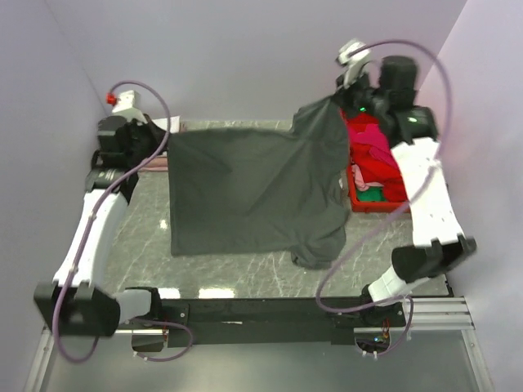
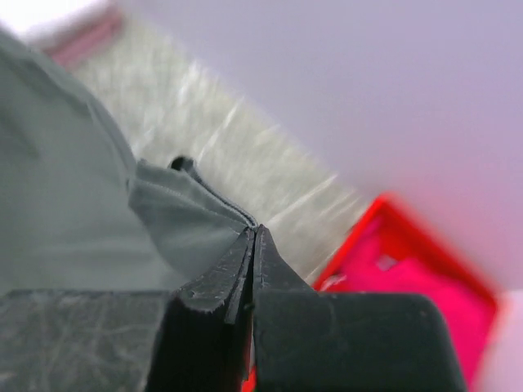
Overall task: Fold and stack the t-shirts
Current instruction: Flatten the tshirt out
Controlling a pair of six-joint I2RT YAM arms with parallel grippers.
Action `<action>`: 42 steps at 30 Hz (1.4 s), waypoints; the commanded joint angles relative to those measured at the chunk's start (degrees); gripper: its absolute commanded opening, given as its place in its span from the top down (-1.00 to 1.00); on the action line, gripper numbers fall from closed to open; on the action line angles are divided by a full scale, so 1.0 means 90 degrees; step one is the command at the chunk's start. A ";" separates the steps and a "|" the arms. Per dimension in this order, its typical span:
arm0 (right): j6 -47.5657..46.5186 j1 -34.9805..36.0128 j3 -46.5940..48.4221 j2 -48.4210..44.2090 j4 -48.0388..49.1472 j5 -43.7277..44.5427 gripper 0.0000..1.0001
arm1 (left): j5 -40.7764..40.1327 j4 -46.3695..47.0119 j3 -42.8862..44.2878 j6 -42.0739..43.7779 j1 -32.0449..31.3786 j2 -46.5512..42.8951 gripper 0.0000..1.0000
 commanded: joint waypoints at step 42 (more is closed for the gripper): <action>0.0392 -0.0017 -0.2335 -0.0367 0.3071 -0.0544 1.00 | -0.0825 0.1808 -0.1797 -0.1523 0.0005 -0.0153 0.99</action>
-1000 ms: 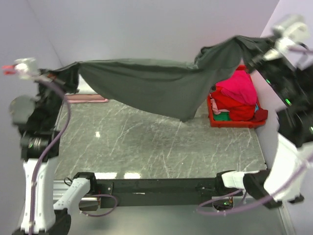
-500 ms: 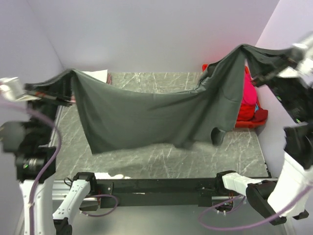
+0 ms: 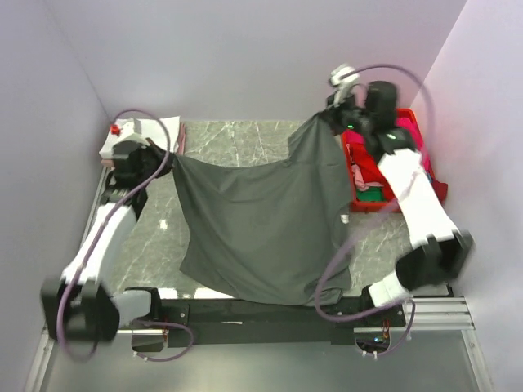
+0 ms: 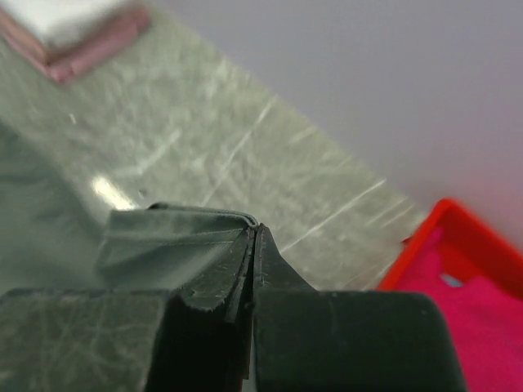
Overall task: Fold and stack the t-shirts
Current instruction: Flatten the tshirt out, then fold the tshirt
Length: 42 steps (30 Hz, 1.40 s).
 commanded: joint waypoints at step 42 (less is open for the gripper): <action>-0.0059 -0.0066 0.0804 0.3061 0.1597 0.0740 1.00 | -0.0252 0.0826 0.2894 0.1082 0.0159 0.5390 0.99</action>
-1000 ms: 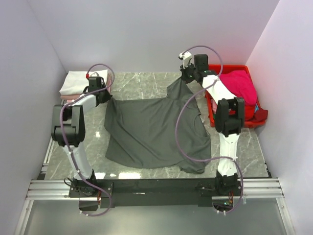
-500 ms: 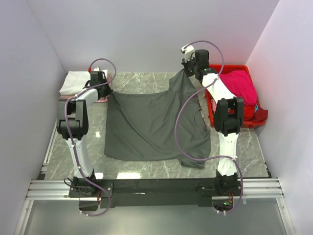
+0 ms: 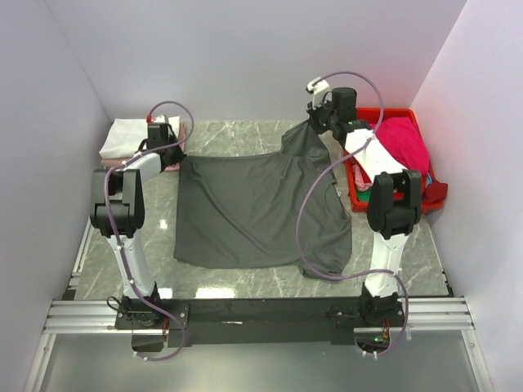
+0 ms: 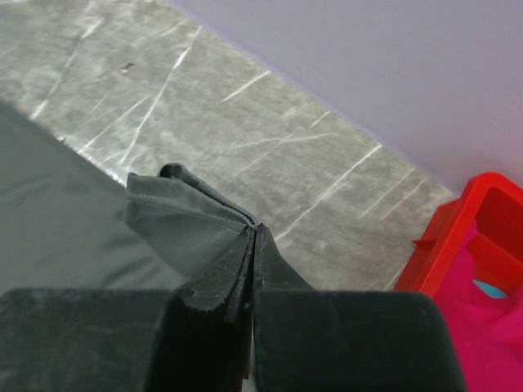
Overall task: Fold and stack the t-shirts
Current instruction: Fold the tshirt
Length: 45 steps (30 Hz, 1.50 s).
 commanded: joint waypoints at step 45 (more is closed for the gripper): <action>-0.0023 -0.0120 -0.4382 -0.4079 0.0742 -0.1096 1.00 | 0.0139 0.0509 -0.1976 0.0301 0.0055 -0.2123 0.99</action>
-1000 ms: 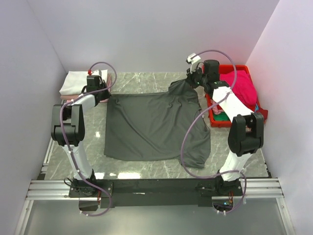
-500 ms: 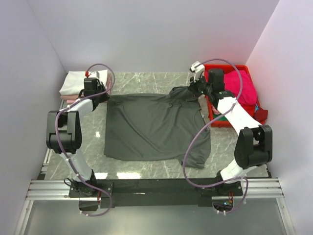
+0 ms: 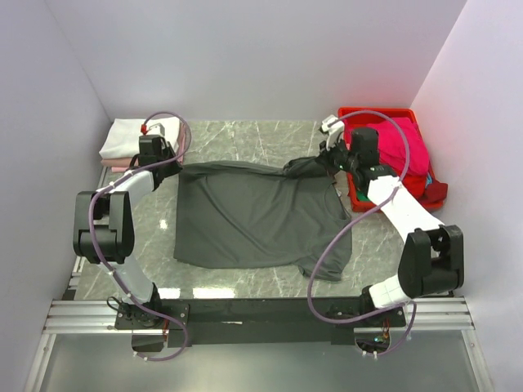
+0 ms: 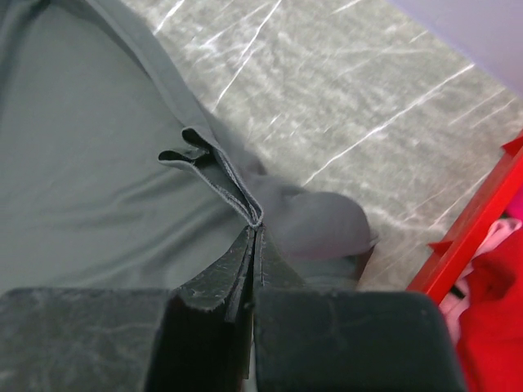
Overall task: Fold and stack the t-shirts
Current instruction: Fold the tshirt
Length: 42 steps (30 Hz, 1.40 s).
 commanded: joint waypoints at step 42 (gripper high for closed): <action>-0.0152 -0.0089 -0.1488 -0.1802 0.0030 0.0083 1.00 | -0.0448 -0.0329 -0.0382 0.0039 0.0025 -0.0562 0.99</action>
